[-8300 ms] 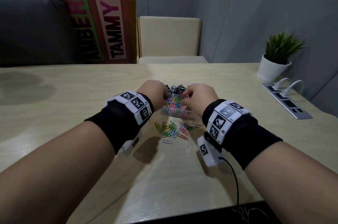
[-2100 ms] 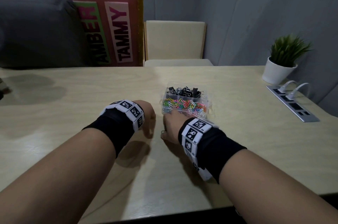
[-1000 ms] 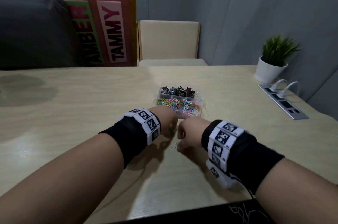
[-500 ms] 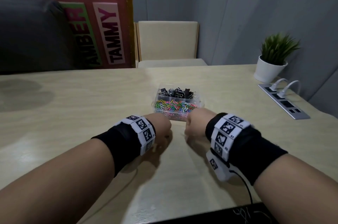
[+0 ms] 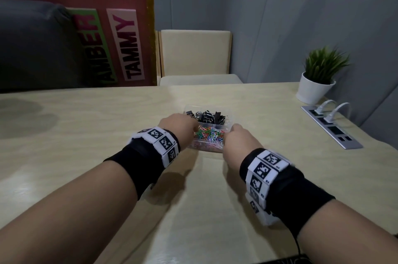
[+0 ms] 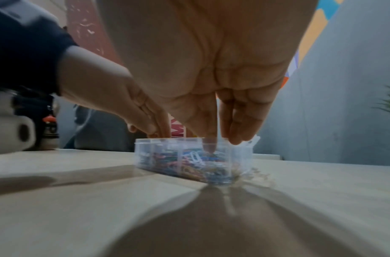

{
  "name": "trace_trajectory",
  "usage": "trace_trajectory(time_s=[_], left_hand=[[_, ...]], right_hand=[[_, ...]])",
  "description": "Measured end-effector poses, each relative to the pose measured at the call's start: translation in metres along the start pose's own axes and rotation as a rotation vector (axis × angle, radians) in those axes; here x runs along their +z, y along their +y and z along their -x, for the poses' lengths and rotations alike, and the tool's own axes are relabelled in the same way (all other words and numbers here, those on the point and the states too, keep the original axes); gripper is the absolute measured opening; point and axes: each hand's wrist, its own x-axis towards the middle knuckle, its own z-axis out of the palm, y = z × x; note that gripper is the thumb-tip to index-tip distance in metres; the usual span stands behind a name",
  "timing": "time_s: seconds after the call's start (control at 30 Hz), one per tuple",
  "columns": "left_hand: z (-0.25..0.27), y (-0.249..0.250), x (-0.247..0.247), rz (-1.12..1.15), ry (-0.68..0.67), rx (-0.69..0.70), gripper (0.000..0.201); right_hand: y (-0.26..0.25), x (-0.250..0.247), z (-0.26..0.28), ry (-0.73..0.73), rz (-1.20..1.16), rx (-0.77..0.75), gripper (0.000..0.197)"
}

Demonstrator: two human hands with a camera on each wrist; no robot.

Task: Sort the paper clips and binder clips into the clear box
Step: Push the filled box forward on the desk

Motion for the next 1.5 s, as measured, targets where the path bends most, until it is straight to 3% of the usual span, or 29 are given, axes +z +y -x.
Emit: trace_trajectory(time_s=[0.2,0.37,0.47,0.53,0.63,0.77,0.83,0.93,1.03,1.13,1.27,1.37,1.5], left_hand=[[0.018,-0.003,0.022,0.084,-0.019,-0.178,0.048],[0.026,-0.011,0.016,0.077,-0.186,-0.113,0.066],[0.029,-0.023,0.011,0.04,-0.252,-0.005,0.076],[0.032,-0.031,0.008,0.042,-0.277,0.054,0.078],[0.038,-0.04,0.003,0.048,-0.312,0.121,0.078],[0.04,-0.045,-0.003,0.031,-0.278,0.135,0.079],[0.039,-0.048,-0.001,0.064,-0.167,0.094,0.079],[0.039,-0.052,0.0,0.121,-0.035,-0.105,0.07],[0.048,-0.049,-0.005,0.118,-0.233,-0.297,0.045],[0.054,-0.041,-0.001,0.245,-0.379,-0.358,0.046],[0.053,-0.032,-0.02,0.238,-0.267,-0.403,0.049],[0.043,-0.038,-0.049,0.18,-0.052,-0.354,0.039],[0.033,-0.035,-0.084,0.218,0.139,-0.354,0.049]], right_hand=[[-0.034,0.006,0.034,-0.092,0.055,-0.112,0.031],[-0.049,-0.013,0.049,-0.31,-0.059,-0.299,0.032],[-0.037,-0.031,0.046,-0.218,-0.255,-0.217,0.031],[-0.025,-0.035,0.043,-0.132,-0.162,-0.141,0.031],[-0.016,-0.028,0.045,-0.187,0.097,-0.048,0.034],[-0.014,-0.013,0.044,-0.207,0.07,-0.088,0.053],[-0.012,-0.012,0.038,-0.144,-0.081,-0.041,0.043],[-0.006,-0.01,0.028,-0.096,-0.146,0.02,0.021],[-0.004,-0.001,0.025,-0.145,-0.111,0.05,0.019],[-0.009,0.005,0.027,-0.119,-0.211,0.133,0.021],[-0.011,-0.016,0.022,0.064,-0.237,0.137,0.02],[-0.011,-0.043,0.016,0.289,-0.368,0.154,0.017],[-0.013,-0.073,0.015,0.463,-0.484,0.142,0.02]])
